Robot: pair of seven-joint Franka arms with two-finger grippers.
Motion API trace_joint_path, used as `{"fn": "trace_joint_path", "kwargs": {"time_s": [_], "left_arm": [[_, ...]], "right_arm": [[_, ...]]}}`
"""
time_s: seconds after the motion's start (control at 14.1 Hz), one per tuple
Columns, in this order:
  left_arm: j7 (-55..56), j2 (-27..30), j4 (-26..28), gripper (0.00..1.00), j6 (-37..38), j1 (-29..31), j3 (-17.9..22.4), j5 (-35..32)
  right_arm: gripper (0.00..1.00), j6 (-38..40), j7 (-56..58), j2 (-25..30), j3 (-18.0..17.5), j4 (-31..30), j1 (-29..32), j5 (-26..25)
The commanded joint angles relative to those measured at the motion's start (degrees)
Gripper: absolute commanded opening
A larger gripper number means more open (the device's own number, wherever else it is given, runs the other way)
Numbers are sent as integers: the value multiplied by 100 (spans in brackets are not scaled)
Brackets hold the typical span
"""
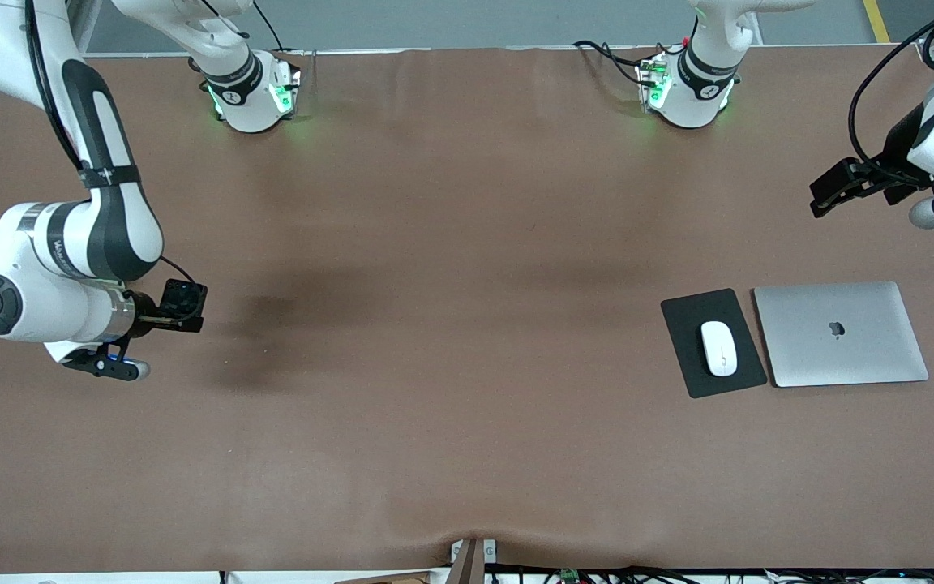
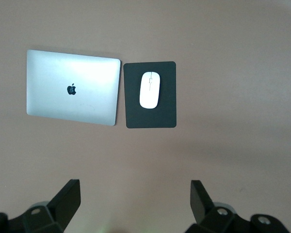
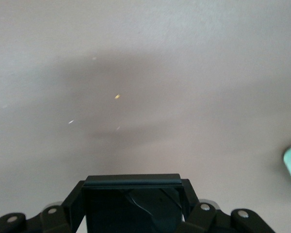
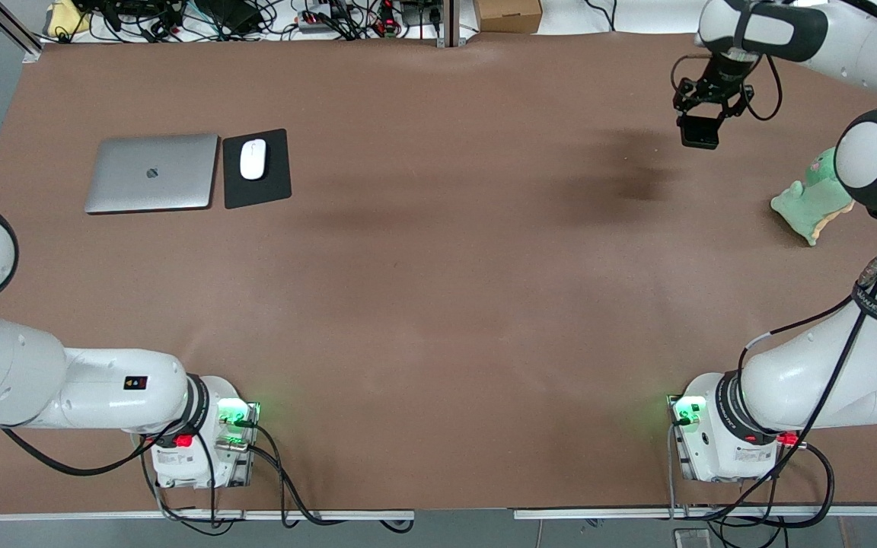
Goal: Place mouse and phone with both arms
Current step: 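Lower the black phone beside the green plush with the right gripper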
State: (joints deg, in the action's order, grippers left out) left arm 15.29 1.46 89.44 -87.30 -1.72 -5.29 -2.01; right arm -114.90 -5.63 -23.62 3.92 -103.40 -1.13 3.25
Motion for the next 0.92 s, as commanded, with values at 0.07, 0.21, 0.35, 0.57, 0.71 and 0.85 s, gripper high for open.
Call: {"fn": "trace_joint_path", "kwargs": {"time_s": [0.07,0.21,0.35,0.57,0.71,0.85], "left_arm": [[-166,171,126,100,81,-12,89,192],[-262,171,109,100,81,5,89,192],[-272,180,91,100,125,14,98,192],[-298,188,47,100,257,14,125,139],[-298,223,56,100,353,14,90,130],[-316,250,56,100,354,14,81,122]], "right_arm": [[0,-979,1193,69,-120,-619,727,-53],[0,-1244,1528,-159,-120,-663,1000,-53],[0,-1368,1600,-344,-111,-681,1150,-53],[0,-1500,1609,-537,-111,-804,1282,-53],[0,-1517,1609,-722,-111,-822,1309,-53],[0,-1640,1609,-906,-120,-822,1309,-53]]}}
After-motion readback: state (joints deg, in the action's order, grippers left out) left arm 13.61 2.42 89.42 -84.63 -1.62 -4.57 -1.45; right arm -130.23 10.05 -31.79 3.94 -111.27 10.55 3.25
